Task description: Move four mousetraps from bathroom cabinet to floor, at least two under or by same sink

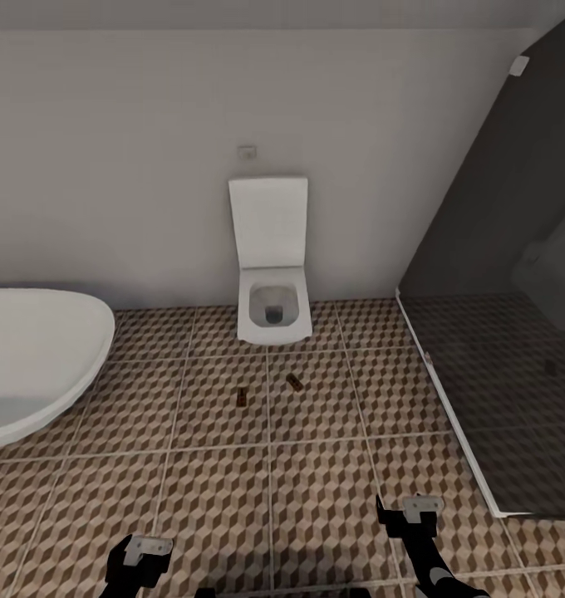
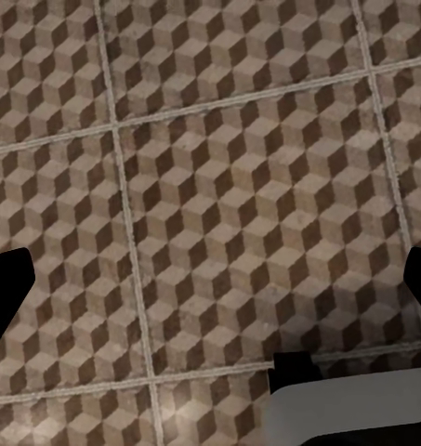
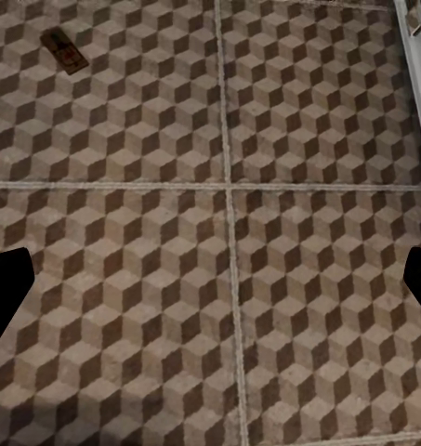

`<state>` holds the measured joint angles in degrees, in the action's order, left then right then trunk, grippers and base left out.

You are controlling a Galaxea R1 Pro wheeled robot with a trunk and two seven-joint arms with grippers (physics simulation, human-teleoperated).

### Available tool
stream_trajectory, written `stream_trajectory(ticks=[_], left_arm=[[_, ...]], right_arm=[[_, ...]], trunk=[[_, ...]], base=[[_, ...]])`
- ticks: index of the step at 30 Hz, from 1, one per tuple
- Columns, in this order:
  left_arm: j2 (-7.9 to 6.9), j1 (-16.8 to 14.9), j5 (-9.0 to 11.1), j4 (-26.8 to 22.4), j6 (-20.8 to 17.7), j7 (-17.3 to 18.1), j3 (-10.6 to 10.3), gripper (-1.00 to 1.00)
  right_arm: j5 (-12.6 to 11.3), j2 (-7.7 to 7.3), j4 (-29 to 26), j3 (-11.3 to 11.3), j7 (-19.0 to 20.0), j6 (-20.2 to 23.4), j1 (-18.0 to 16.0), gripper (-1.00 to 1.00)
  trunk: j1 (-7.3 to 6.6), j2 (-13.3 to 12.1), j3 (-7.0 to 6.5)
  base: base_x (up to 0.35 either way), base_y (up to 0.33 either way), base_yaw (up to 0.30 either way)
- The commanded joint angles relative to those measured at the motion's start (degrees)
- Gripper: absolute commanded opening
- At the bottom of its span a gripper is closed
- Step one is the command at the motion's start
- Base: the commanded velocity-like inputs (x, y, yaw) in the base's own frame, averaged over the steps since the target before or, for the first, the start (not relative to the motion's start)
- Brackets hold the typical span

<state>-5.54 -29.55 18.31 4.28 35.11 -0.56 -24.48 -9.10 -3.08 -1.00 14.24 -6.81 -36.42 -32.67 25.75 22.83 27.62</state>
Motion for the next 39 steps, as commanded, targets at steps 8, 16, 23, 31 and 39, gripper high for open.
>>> stream_trajectory(ticks=[8, 16, 23, 31, 39], left_arm=[[0.07, -0.07, 0.28, 0.2, 0.24, -0.06, -0.49, 1.0], [0.08, -0.04, 0.3, 0.2, 0.23, -0.06, -0.49, 1.0], [0.09, 0.01, 0.3, 0.2, 0.23, -0.06, -0.49, 1.0], [0.09, 0.02, 0.3, 0.2, 0.22, -0.06, -0.49, 1.0], [0.28, 0.02, 0.3, 0.2, 0.22, -0.06, -0.49, 1.0]], right_arm=[[-0.48, 0.15, 0.08, 0.52, -0.11, -0.07, -0.03, 1.0], [-0.48, 0.18, 0.11, 0.53, -0.06, 0.01, -0.03, 1.0], [-0.48, 0.2, 0.12, 0.53, -0.05, 0.03, -0.01, 1.0], [-0.48, 0.25, 0.11, 0.53, 0.0, 0.03, 0.03, 1.0], [-0.48, 0.32, 0.12, 0.53, 0.02, 0.03, 0.03, 1.0]], trunk=[[0.03, 0.09, -0.68], [0.03, 0.09, -1.43], [0.03, 0.09, -2.08], [0.03, 0.09, -2.83], [0.03, 0.09, -3.55]], base=[[0.0, 0.0, 0.0], [0.0, 0.0, 0.0], [0.0, 0.0, 0.0], [0.0, 0.0, 0.0], [0.0, 0.0, 0.0]])
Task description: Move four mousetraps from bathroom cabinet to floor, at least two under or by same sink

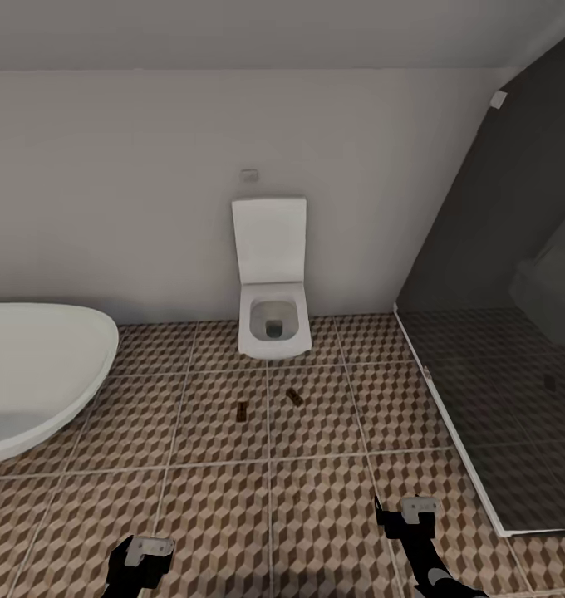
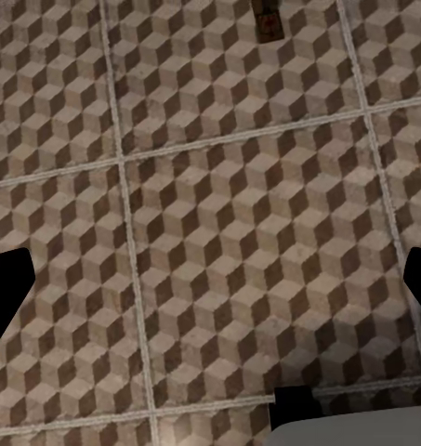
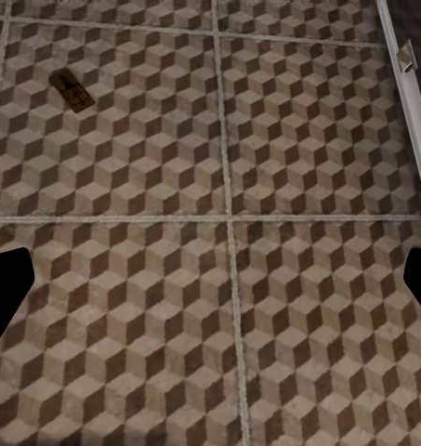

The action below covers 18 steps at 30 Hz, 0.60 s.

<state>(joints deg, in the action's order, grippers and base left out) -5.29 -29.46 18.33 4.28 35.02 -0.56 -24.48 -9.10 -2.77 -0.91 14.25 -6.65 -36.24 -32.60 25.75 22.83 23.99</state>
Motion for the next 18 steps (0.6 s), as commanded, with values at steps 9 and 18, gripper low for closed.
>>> stream_trajectory(ticks=[9, 18], left_arm=[[0.1, -0.04, 0.3, 0.2, 0.24, -0.06, -0.48, 1.0], [0.11, -0.01, 0.3, 0.2, 0.23, -0.06, -0.48, 1.0]], right_arm=[[-0.48, 0.03, 0.03, 0.51, -0.12, -0.14, -0.01, 1.0], [-0.48, 0.04, 0.03, 0.51, -0.11, -0.14, -0.01, 1.0]], trunk=[[0.03, 0.09, -0.73], [0.03, 0.09, -1.53]], base=[[0.0, 0.0, 0.0], [0.0, 0.0, 0.0]])
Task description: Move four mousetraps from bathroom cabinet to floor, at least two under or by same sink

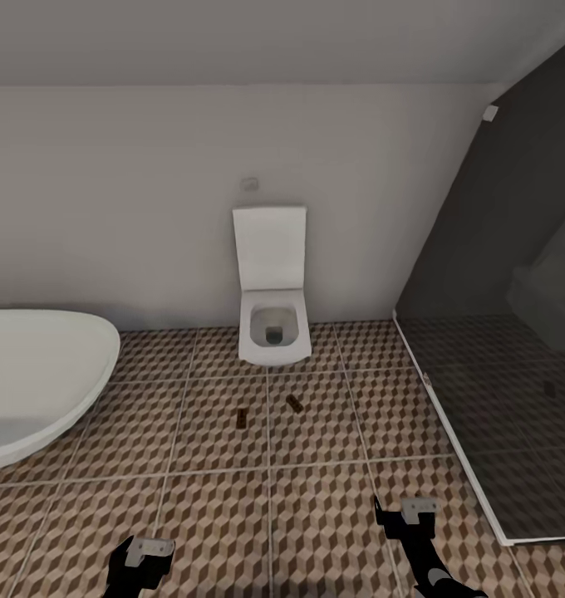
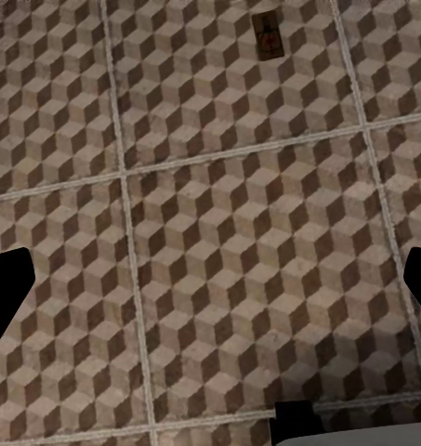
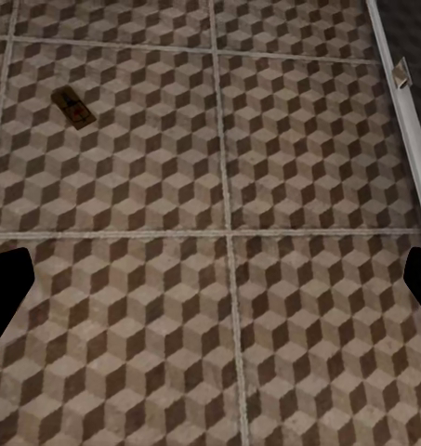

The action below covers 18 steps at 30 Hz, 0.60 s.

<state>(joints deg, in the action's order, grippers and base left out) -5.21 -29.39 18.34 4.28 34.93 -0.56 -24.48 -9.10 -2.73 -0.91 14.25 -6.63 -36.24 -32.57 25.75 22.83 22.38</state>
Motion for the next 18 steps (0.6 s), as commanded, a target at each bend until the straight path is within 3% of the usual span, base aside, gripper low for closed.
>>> stream_trajectory(ticks=[1, 18], left_arm=[[0.03, -0.07, 0.27, 0.2, 0.31, -0.06, -0.48, 1.0], [0.04, -0.05, 0.27, 0.2, 0.31, -0.06, -0.48, 1.0]], right_arm=[[-0.48, 0.0, 0.03, 0.51, -0.13, -0.14, -0.03, 1.0], [-0.48, 0.0, 0.03, 0.51, -0.29, -0.14, -0.03, 1.0]], trunk=[[0.03, 0.09, -0.01], [0.03, 0.09, -1.57]], base=[[0.0, 0.0, 0.0], [0.0, 0.0, 0.0]])
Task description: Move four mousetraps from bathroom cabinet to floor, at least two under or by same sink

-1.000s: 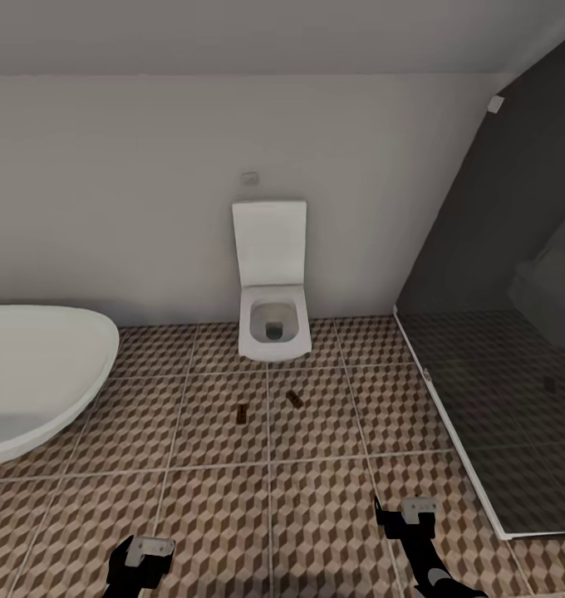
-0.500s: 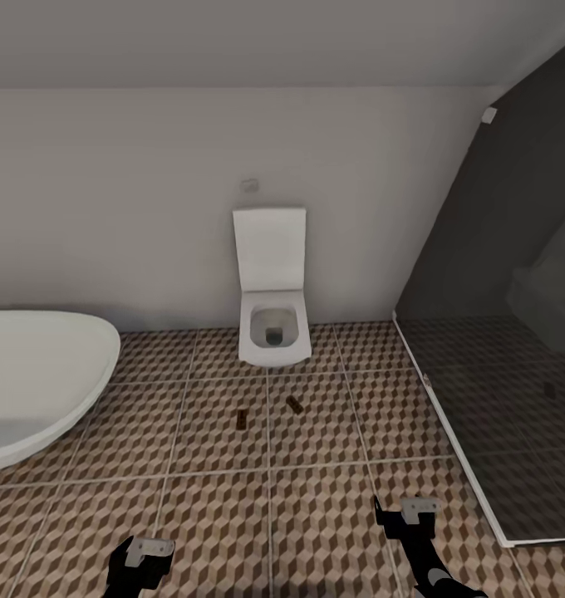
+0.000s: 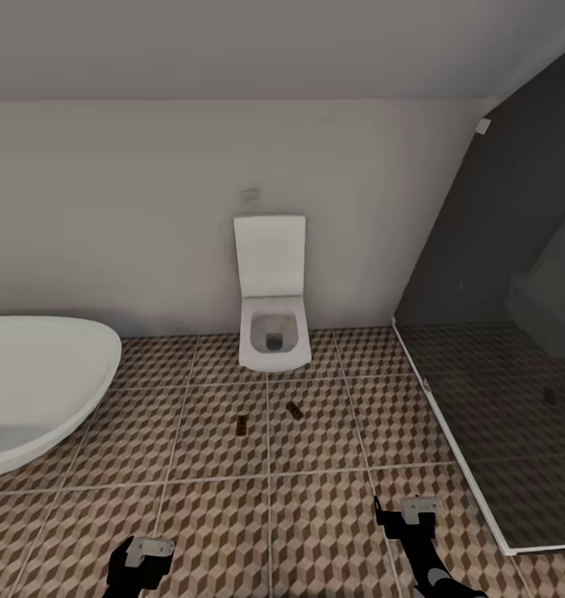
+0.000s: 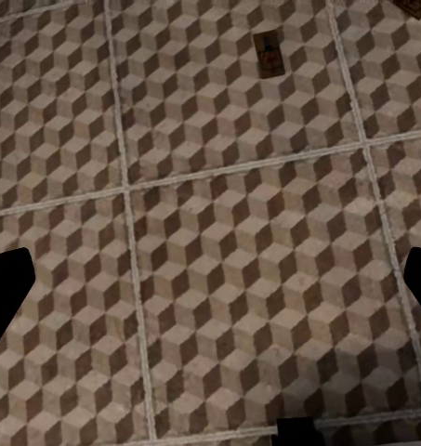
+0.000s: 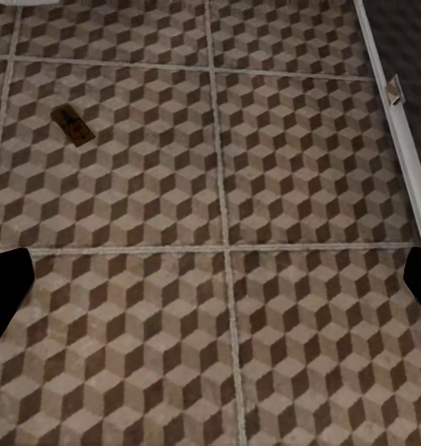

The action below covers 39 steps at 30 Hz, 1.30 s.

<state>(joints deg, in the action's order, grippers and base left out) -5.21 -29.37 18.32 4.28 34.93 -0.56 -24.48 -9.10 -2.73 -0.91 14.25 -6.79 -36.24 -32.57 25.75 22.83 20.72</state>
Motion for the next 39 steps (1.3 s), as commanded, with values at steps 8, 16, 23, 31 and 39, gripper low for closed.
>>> stream_trajectory(ticks=[8, 16, 23, 31, 39], left_arm=[[0.06, 0.0, 0.31, 0.2, 0.31, -0.06, -0.48, 1.0], [0.08, 0.01, 0.27, 0.2, 0.31, -0.06, -0.48, 1.0], [0.07, 0.01, 0.29, 0.2, 0.31, -0.06, -0.48, 1.0], [0.09, 0.01, 0.3, 0.2, 0.31, -0.06, -0.48, 1.0], [0.11, 0.01, 0.3, 0.2, 0.31, -0.06, -0.48, 1.0]], right_arm=[[-0.48, 0.0, 0.03, 0.51, -0.15, -0.14, -0.04, 1.0], [-0.48, 0.0, 0.03, 0.51, -0.15, -0.14, -0.04, 1.0], [-0.48, 0.0, 0.03, 0.51, -0.15, -0.14, -0.04, 1.0], [-0.48, 0.0, 0.03, 0.51, -0.07, -0.14, -0.04, 1.0], [-0.48, 0.0, 0.03, 0.51, -0.06, -0.14, -0.04, 1.0]], trunk=[[0.03, 0.09, -0.66], [0.03, 0.09, -1.41], [0.03, 0.09, -2.06], [0.03, 0.09, -2.81], [0.03, 0.09, -3.56]], base=[[0.0, 0.0, 0.0], [0.0, 0.0, 0.0], [0.0, 0.0, 0.0], [0.0, 0.0, 0.0], [0.0, 0.0, 0.0]])
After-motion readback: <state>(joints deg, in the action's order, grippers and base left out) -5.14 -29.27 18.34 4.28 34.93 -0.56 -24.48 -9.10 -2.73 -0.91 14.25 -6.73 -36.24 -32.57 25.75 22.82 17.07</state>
